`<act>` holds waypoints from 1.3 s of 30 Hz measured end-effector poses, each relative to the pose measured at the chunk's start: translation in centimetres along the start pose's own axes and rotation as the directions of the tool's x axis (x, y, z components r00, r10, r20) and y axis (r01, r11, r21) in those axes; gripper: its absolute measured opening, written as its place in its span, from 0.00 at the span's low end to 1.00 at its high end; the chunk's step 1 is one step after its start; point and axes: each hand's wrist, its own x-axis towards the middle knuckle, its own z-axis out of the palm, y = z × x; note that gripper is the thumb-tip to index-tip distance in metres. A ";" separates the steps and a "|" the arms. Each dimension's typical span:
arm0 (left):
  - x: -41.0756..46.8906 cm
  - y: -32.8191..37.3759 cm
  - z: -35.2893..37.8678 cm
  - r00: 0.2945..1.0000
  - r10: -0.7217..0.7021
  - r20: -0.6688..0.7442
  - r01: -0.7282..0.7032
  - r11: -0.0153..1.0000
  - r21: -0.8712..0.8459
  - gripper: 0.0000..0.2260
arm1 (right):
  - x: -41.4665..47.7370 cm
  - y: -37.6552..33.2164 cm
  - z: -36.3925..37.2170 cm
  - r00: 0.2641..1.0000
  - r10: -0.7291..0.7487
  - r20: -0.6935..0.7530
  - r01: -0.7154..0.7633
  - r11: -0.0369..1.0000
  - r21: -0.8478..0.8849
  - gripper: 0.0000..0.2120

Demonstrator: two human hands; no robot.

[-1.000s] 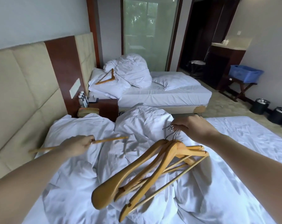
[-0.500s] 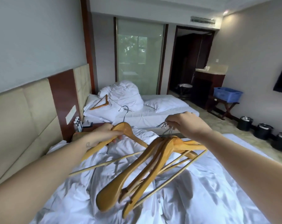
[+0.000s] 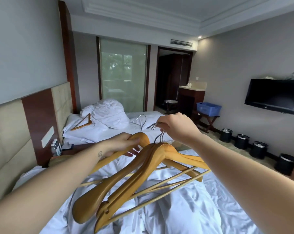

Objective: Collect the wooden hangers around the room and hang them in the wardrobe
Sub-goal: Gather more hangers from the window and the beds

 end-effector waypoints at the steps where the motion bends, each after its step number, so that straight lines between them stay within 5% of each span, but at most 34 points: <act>1: 0.1 0.4 0.7 0.999 0.007 0.044 -0.007 1.000 -0.003 0.13 | -0.2 0.2 -0.3 1.000 0.010 -0.009 -0.010 1.000 0.002 0.10; 10: 0.0 4.0 5.0 0.984 0.015 0.178 0.006 0.993 -0.114 0.18 | -1.9 1.4 -3.8 0.991 0.071 -0.118 -0.058 0.992 0.109 0.07; 18: 0.9 5.7 8.3 0.957 0.165 0.239 -0.148 0.985 -0.087 0.27 | -3.3 3.9 -5.7 0.967 0.167 -0.191 -0.148 0.983 0.107 0.08; 22: 1.4 7.0 10.4 0.940 0.232 0.249 -0.204 0.970 -0.135 0.14 | -4.8 5.4 -7.1 0.957 0.227 -0.180 -0.208 0.971 0.117 0.12; 31: 2.7 11.7 17.0 0.925 0.205 0.320 -0.178 0.978 -0.112 0.27 | -9.6 9.4 -11.2 0.954 0.212 -0.212 -0.219 0.976 -0.008 0.12; 39: 4.2 14.7 25.3 0.874 0.261 0.411 -0.244 0.965 -0.094 0.28 | -14.7 13.9 -14.6 0.941 0.248 -0.231 -0.292 0.939 -0.180 0.09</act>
